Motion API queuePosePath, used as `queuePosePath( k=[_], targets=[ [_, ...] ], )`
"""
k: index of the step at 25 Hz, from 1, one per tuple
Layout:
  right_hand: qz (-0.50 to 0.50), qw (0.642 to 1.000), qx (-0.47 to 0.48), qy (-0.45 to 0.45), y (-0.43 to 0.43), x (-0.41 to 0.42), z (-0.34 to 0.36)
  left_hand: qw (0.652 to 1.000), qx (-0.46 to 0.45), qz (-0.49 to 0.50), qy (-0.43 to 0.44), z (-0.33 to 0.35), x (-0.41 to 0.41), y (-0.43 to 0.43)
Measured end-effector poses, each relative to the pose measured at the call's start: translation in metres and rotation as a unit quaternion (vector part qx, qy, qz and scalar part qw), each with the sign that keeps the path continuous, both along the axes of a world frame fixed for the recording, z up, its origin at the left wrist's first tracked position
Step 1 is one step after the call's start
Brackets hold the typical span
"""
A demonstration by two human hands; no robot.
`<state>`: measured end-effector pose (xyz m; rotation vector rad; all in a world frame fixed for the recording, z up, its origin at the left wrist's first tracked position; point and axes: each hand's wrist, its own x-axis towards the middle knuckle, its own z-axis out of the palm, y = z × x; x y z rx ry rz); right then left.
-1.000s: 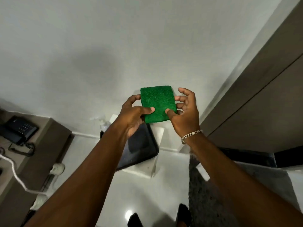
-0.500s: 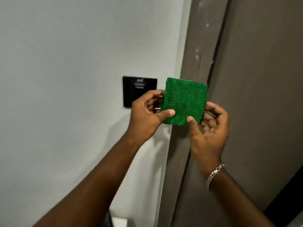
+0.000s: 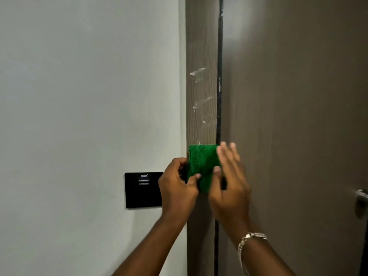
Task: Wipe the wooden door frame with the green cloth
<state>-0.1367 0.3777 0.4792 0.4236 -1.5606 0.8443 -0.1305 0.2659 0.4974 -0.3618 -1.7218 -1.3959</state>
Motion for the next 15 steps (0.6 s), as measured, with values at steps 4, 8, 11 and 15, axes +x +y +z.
queuePosePath(
  k=[4, 8, 11, 15],
  targets=[
    [-0.032, 0.995, 0.093, -0.001, -0.023, -0.024, 0.007, 0.999, 0.011, -0.012, -0.035, 0.0, 0.003, -0.017],
    [-0.165, 0.976, 0.143, -0.012, -0.028, -0.042, -0.004, 0.995, 0.013, 0.03, 0.093, 0.029, 0.008, -0.056],
    [-0.211, 0.948, 0.238, 0.003, -0.016, -0.043, -0.013, 0.96, -0.127, 0.129, 0.214, 0.072, -0.011, -0.078],
    [-0.227, 0.956, 0.187, -0.001, -0.02, -0.046, 0.011, 0.881, -0.355, 0.279, 0.142, 0.111, -0.053, -0.104]
  ],
)
